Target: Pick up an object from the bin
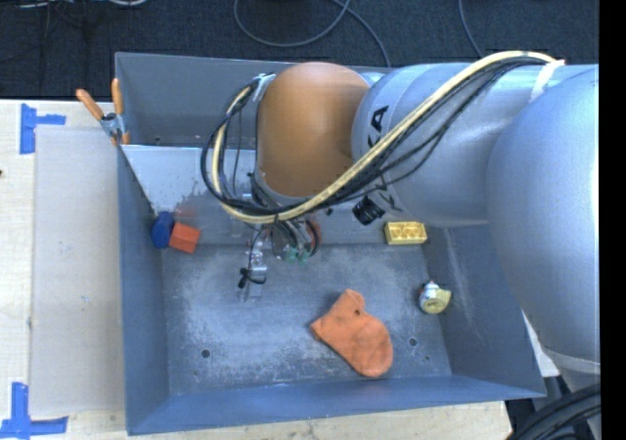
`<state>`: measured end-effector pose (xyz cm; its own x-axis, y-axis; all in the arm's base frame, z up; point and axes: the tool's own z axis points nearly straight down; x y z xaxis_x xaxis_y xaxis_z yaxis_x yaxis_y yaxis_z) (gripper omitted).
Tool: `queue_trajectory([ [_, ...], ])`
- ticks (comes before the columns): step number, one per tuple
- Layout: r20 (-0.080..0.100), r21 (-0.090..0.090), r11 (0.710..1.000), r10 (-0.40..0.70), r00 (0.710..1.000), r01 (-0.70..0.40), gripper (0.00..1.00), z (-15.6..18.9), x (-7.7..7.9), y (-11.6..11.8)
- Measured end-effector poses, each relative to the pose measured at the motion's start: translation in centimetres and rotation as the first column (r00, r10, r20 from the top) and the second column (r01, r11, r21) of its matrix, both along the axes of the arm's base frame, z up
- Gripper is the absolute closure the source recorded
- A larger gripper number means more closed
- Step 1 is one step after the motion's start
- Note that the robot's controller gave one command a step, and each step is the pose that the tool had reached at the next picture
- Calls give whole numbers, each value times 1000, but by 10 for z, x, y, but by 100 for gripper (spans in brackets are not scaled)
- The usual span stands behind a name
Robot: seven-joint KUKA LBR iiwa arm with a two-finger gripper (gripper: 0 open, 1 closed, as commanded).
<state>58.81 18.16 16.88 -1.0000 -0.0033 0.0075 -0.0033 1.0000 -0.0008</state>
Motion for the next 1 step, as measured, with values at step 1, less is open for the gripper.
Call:
queue_trajectory([
  [1, 6, 1, 1000, -3, 1000, 3, 0, 5, 1, -1],
])
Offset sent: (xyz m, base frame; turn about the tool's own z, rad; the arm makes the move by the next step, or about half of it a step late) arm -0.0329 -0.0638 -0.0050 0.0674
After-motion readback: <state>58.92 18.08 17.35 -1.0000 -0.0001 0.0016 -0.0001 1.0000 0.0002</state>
